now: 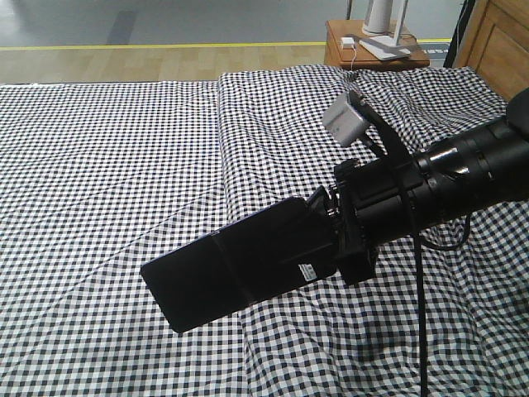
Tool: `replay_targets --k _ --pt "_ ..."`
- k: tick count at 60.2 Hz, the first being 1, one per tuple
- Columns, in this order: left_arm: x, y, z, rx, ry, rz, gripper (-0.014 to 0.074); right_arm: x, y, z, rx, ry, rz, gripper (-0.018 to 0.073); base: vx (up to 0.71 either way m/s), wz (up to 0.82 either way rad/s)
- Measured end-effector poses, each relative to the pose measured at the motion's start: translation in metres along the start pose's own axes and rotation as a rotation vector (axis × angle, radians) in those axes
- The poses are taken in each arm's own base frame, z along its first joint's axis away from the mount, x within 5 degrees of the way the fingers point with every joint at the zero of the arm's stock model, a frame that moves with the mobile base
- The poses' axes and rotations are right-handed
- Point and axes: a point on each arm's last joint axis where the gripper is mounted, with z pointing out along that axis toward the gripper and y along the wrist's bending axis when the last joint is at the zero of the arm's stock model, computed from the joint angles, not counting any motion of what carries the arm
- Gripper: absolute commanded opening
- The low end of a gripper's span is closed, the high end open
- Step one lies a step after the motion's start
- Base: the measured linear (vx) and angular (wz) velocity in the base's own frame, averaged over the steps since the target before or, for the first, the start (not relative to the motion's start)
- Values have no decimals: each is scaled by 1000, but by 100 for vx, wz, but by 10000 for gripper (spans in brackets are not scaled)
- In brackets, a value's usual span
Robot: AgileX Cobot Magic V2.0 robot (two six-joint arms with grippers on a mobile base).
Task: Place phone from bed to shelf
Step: 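Lift the phone upward off the bed with the right gripper, then hold the phone in the right gripper while the base turns away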
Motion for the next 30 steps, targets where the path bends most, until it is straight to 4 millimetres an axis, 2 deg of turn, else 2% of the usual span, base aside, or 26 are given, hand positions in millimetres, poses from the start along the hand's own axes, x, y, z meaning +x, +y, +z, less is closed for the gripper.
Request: replay_targets --k 17,30 --pt "0 0 0 0 0 0 1 0 0 0 1 0 0 -2 -2 7" --pt "0 0 0 0 0 0 1 0 0 0 2 -1 0 -2 -7 27"
